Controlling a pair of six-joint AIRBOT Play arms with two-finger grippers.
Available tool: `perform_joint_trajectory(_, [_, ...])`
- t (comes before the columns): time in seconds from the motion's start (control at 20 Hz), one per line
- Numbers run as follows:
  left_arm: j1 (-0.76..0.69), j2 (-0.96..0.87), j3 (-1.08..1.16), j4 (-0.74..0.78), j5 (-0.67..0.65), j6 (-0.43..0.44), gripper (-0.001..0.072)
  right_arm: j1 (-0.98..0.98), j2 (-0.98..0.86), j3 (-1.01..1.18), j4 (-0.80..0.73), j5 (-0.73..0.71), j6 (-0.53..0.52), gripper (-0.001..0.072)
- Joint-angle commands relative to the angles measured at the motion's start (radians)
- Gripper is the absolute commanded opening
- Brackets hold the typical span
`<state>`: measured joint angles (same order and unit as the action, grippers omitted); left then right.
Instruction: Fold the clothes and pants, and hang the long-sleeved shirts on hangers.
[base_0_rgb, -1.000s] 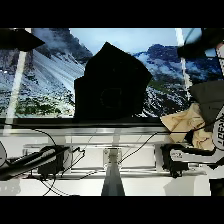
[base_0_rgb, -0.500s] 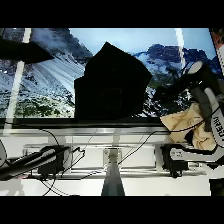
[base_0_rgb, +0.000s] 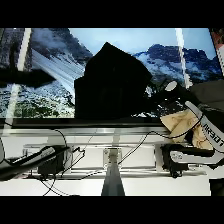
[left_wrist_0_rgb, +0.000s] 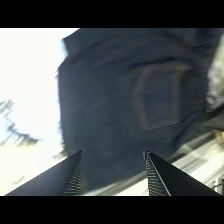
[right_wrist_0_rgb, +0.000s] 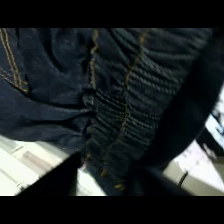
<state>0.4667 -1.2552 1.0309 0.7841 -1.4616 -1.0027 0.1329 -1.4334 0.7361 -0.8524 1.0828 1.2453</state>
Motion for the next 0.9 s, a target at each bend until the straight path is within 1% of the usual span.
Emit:
perform_joint_trajectory(0.0, [0.127,0.001,-0.197,0.024,0.061,0.088,0.0431,0.034,0.0,-0.011,0.014,-0.06,-0.048,0.0189])
perform_joint_trajectory(0.05, [0.137,-0.004,-0.242,0.036,0.086,0.09,0.0431,0.034,0.0,-0.011,0.014,-0.06,-0.056,0.009])
perform_joint_trajectory(0.1, [0.136,-0.013,-0.288,0.069,0.12,0.092,0.0431,0.034,0.0,-0.011,0.014,-0.06,-0.06,0.0039])
perform_joint_trajectory(0.2, [0.11,-0.035,-0.359,0.079,0.175,0.092,0.0431,0.034,0.0,-0.011,0.015,-0.059,-0.061,0.0039])
perform_joint_trajectory(0.3, [0.057,-0.065,-0.407,0.076,0.203,0.099,0.0432,0.034,0.0,-0.011,0.015,-0.059,-0.061,0.0039])
perform_joint_trajectory(0.4, [-0.019,-0.106,-0.419,0.075,0.212,0.144,0.0432,0.034,0.0,-0.011,0.016,-0.059,-0.061,0.0039])
perform_joint_trajectory(0.5, [-0.089,-0.148,-0.419,0.051,0.246,0.143,0.0432,0.034,0.0,-0.011,0.016,-0.058,-0.061,0.0039])
perform_joint_trajectory(0.7, [-0.188,-0.237,-0.415,0.045,0.256,0.149,0.0426,0.034,0.0,0.027,0.014,-0.063,-0.061,0.0039])
perform_joint_trajectory(0.75, [-0.204,-0.252,-0.412,0.041,0.255,0.16,0.0384,0.034,0.0,0.052,0.015,-0.061,-0.061,0.0039])
perform_joint_trajectory(0.8, [-0.221,-0.259,-0.409,0.032,0.254,0.184,0.0271,0.035,0.0,0.08,0.015,-0.055,-0.061,0.0038])
perform_joint_trajectory(0.85, [-0.234,-0.258,-0.403,0.02,0.253,0.204,0.0136,0.037,0.0,0.113,0.014,-0.048,-0.061,0.0038])
